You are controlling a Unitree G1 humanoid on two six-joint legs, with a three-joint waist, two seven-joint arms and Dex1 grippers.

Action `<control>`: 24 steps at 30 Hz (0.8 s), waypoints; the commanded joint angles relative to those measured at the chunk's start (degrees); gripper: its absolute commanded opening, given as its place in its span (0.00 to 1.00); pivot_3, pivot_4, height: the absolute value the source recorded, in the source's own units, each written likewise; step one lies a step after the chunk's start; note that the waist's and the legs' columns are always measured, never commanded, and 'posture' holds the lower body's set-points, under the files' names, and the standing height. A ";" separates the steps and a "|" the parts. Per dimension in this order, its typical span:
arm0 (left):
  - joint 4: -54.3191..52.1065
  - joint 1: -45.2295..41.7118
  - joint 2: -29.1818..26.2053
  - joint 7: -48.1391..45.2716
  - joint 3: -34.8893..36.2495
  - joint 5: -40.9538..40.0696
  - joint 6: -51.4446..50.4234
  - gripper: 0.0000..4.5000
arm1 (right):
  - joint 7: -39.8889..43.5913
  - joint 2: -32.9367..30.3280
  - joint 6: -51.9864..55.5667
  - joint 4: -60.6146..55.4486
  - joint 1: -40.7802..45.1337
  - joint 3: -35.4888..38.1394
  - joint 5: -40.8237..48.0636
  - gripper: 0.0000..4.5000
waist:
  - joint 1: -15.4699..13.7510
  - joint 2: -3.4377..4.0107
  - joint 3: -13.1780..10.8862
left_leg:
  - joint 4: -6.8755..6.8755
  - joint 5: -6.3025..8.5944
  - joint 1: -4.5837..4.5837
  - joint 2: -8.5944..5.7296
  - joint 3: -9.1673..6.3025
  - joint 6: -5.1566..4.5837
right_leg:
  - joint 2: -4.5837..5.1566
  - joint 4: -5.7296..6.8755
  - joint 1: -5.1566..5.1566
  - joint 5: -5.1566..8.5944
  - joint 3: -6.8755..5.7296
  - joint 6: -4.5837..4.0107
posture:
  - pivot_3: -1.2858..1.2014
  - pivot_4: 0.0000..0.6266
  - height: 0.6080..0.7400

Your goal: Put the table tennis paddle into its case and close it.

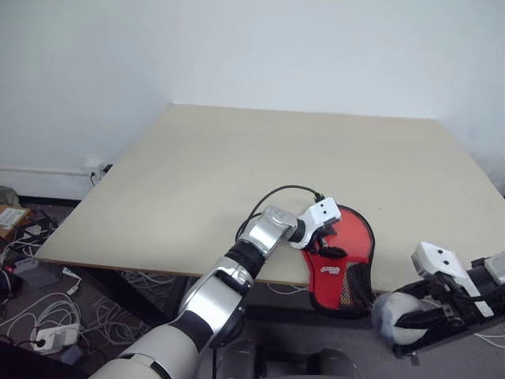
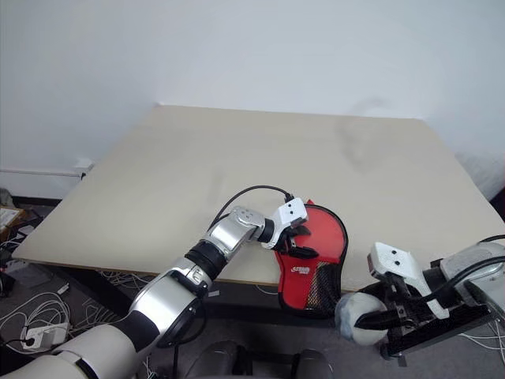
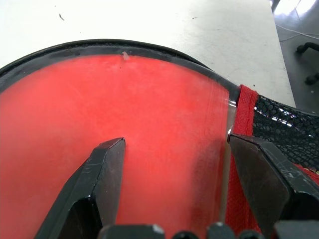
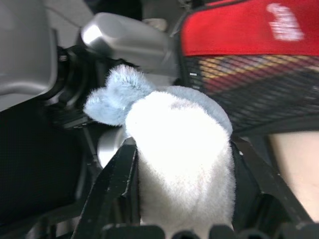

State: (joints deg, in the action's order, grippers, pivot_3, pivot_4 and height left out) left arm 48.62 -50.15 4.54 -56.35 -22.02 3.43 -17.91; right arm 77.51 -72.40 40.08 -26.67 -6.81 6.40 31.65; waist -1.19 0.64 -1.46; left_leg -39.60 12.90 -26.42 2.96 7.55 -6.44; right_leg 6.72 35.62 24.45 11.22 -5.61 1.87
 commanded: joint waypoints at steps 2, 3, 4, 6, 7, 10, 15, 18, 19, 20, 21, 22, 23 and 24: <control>3.70 0.94 -0.81 1.02 -0.97 2.06 -1.21 0.79 | -0.08 0.90 -0.36 2.69 4.03 1.50 1.17 0.45 | 0.02 -0.01 0.00 | 0.00 0.00 0.00 -0.06 0.00 0.00 | 0.01 0.01 -0.01 0.00 0.00 0.00 | 0.52 0.00 0.88; 3.80 0.86 -0.80 1.02 -0.94 2.07 -1.15 0.79 | -0.02 1.08 0.05 3.04 4.78 1.56 1.62 0.45 | 0.03 -0.01 0.00 | 0.00 0.00 0.00 -0.07 -0.01 0.00 | 0.01 0.01 -0.01 0.00 0.00 0.01 | 0.52 0.00 0.88; 3.98 0.70 -0.88 1.07 -0.85 2.08 -1.16 0.79 | -0.23 1.70 1.01 3.68 6.66 1.83 2.79 0.45 | 0.03 0.00 0.00 | -0.01 0.00 0.00 -0.08 -0.01 -0.01 | 0.01 0.01 -0.01 0.00 0.00 0.01 | 0.52 0.00 0.88; 4.07 0.56 -1.22 0.82 -0.81 2.14 -0.98 0.79 | -0.65 2.77 2.17 4.87 9.65 1.78 3.97 0.45 | 0.15 0.00 0.00 | 0.00 0.00 0.00 -0.10 -0.02 -0.01 | 0.01 0.02 -0.01 0.00 0.00 0.01 | 0.52 0.00 0.88; 4.16 0.52 -1.37 0.71 -0.81 2.18 -0.84 0.79 | -0.77 3.16 2.54 5.44 10.69 1.56 4.26 0.45 | 0.24 0.00 0.00 | 0.00 0.00 0.00 -0.10 -0.02 -0.01 | 0.01 0.02 -0.01 0.00 0.00 0.01 | 0.52 0.00 0.88; 4.65 0.21 -1.64 0.83 -0.64 2.27 -0.48 0.79 | -1.51 4.26 2.41 6.61 12.34 0.53 3.35 0.45 | 0.28 0.02 0.02 | 0.00 0.00 -0.01 -0.11 -0.06 -0.01 | 0.01 0.02 -0.01 0.00 -0.02 0.01 | 0.52 0.00 0.88; 5.00 -0.24 -1.62 0.91 -0.01 1.90 -0.60 0.79 | -3.08 5.78 4.36 7.96 15.58 -0.73 3.53 0.73 | 0.66 0.05 0.03 | -0.01 0.00 0.00 -0.15 -0.06 -0.01 | 0.03 0.04 -0.01 0.00 0.00 0.02 | 0.52 0.00 0.88; 4.81 0.09 -1.76 0.85 -0.16 2.03 -0.51 0.79 | -3.94 6.24 4.75 8.58 16.53 -1.76 2.58 0.96 | 0.67 0.08 0.05 | -0.01 0.00 -0.01 -0.15 -0.09 -0.01 | 0.02 0.04 -0.01 0.01 -0.02 0.04 | 0.52 0.00 0.88; 4.78 0.11 -1.82 0.84 -0.15 2.03 -0.49 0.79 | -4.22 6.59 5.04 8.90 16.97 -1.87 2.71 0.99 | 0.68 0.08 0.06 | -0.01 0.00 -0.01 -0.15 -0.09 -0.01 | 0.02 0.04 -0.01 0.02 -0.02 0.04 | 0.52 0.00 0.88; 4.81 0.06 -1.87 0.85 -0.08 2.00 -0.50 0.79 | -4.49 6.94 5.39 9.26 17.50 -1.90 3.00 0.99 | 0.68 0.08 0.06 | -0.01 0.00 -0.01 -0.15 -0.09 -0.01 | 0.02 0.04 -0.01 0.01 -0.01 0.04 | 0.52 0.00 0.88; 4.80 0.00 -1.97 0.89 0.08 1.89 -0.58 0.79 | -5.08 7.55 6.14 9.83 18.52 -1.69 3.62 0.99 | 0.68 0.08 0.06 | -0.01 0.00 -0.01 -0.16 -0.09 -0.01 | 0.03 0.04 -0.01 0.02 -0.01 0.04 | 0.52 0.00 0.88; 4.79 -0.06 -2.07 0.96 0.23 1.82 -0.60 0.79 | -5.58 8.11 6.98 10.38 19.55 -1.46 4.31 0.99 | 0.73 0.10 0.07 | -0.01 0.00 -0.01 -0.17 -0.09 -0.01 | 0.04 0.04 -0.01 0.01 -0.01 0.04 | 0.52 0.00 0.88; 4.73 -0.12 -2.22 1.07 0.46 1.70 -0.53 0.79 | -6.17 8.89 7.50 10.95 20.63 -1.14 4.76 0.99 | 0.74 0.10 0.07 | -0.01 0.00 0.00 -0.18 -0.09 -0.01 | 0.03 0.05 -0.01 0.01 0.01 0.04 | 0.52 0.00 0.88; 4.63 -0.17 -2.37 1.08 0.77 1.51 -0.45 0.79 | -6.88 9.73 7.94 11.48 21.66 -0.87 4.96 0.99 | 0.72 0.10 0.07 | -0.02 0.00 0.00 -0.19 -0.09 -0.01 | 0.03 0.05 -0.01 0.01 0.01 0.04 | 0.52 0.00 0.88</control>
State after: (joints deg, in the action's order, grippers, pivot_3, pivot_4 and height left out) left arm 50.40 -51.07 3.90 -56.27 -21.13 3.48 -16.81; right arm 71.66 -63.23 47.46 -15.68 12.70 3.34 34.89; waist -0.47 0.73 -1.40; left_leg -39.61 12.90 -26.42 2.78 7.46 -6.45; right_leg 6.74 35.68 24.45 11.23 -5.61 1.91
